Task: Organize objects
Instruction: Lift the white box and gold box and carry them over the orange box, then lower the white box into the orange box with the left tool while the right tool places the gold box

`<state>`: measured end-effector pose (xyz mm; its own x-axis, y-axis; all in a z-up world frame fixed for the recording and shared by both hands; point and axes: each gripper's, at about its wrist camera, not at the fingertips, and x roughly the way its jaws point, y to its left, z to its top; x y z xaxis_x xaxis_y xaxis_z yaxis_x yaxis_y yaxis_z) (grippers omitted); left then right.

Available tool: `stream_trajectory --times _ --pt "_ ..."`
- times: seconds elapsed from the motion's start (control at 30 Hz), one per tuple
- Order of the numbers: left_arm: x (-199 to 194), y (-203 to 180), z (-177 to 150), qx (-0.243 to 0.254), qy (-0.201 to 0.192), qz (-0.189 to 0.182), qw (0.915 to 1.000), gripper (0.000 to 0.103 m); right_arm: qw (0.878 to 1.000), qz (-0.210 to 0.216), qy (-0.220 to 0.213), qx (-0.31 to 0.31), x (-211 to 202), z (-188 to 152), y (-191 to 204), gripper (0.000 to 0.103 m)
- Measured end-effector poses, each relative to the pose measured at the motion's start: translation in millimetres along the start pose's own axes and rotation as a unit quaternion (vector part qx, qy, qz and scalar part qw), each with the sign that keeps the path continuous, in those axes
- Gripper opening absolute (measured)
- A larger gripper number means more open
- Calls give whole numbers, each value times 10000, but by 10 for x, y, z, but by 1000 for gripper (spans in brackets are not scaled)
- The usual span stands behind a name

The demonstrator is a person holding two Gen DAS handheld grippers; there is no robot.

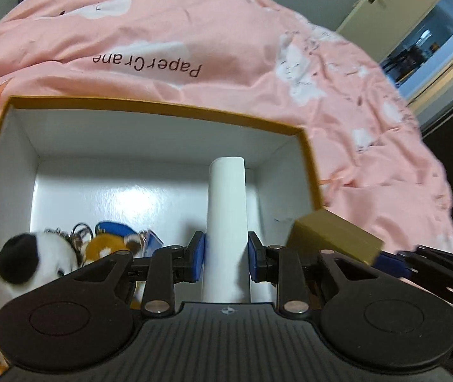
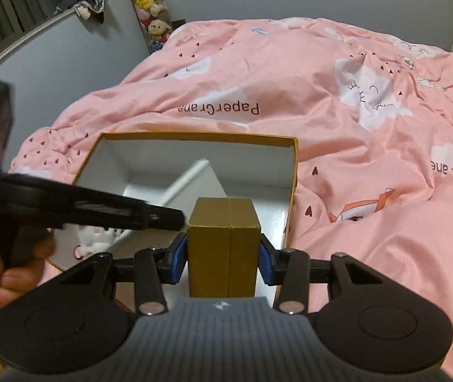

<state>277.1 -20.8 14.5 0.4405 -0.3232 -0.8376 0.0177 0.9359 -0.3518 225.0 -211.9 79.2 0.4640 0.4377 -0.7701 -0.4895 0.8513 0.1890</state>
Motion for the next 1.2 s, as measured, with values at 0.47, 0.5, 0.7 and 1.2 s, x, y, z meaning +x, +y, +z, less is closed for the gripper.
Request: stream_trajectory --times 0.47,0.5,0.7,1.2 --pt "589 -41 -132 123 217 670 9974 32 9985 -352 -134 -396 36 -32 -51 47" --pt "603 -23 -134 29 267 568 9980 32 9985 -359 -148 -393 21 -30 -54 47" --pt "453 71 -142 -317 418 -117 9986 37 9984 -402 -192 -356 -60 -53 -88 47" --pt "457 96 -264 -163 664 -345 9971 20 9989 -296 -293 -221 -202 -77 -146 47"
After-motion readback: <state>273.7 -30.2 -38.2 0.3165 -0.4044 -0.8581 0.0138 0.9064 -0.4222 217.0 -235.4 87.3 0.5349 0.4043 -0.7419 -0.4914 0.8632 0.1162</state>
